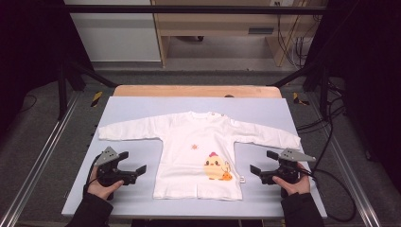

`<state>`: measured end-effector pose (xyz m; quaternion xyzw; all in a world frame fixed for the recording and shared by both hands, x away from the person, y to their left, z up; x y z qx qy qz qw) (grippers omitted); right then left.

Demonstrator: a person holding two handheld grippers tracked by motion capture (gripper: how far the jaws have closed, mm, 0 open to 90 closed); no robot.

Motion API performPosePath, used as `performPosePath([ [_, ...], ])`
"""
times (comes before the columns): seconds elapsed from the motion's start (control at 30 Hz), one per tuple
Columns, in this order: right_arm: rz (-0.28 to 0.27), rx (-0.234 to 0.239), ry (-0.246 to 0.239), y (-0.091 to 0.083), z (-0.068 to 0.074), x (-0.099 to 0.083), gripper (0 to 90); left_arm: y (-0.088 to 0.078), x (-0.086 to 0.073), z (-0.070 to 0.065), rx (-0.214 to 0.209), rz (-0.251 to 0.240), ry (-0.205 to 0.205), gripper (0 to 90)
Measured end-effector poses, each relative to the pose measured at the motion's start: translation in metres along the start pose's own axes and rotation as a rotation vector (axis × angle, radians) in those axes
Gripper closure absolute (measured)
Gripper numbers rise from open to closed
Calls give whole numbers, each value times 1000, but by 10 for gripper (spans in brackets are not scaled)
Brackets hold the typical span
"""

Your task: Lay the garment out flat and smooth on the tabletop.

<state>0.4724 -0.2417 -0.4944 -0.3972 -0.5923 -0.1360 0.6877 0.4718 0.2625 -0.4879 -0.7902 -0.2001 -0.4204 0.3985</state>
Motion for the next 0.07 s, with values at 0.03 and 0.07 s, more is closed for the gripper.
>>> performPosePath([
  [0.03, 0, 1, -1, 0, 0, 0, 6, 0, 0, 0, 1, -2, -1, 7],
  [0.07, -1, 0, 1, 0, -1, 0, 6, 0, 0, 0, 1, 0, -1, 7],
])
Point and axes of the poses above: each handheld gripper's, and its own axes: y roughly forward along the jaws, x roughly out of its top, z roughly to its left, the point moved 4 cm from there along y, roughly forward along the jaws, and after that the axes turned 13 degrees about -y, right-handed, at the moved point
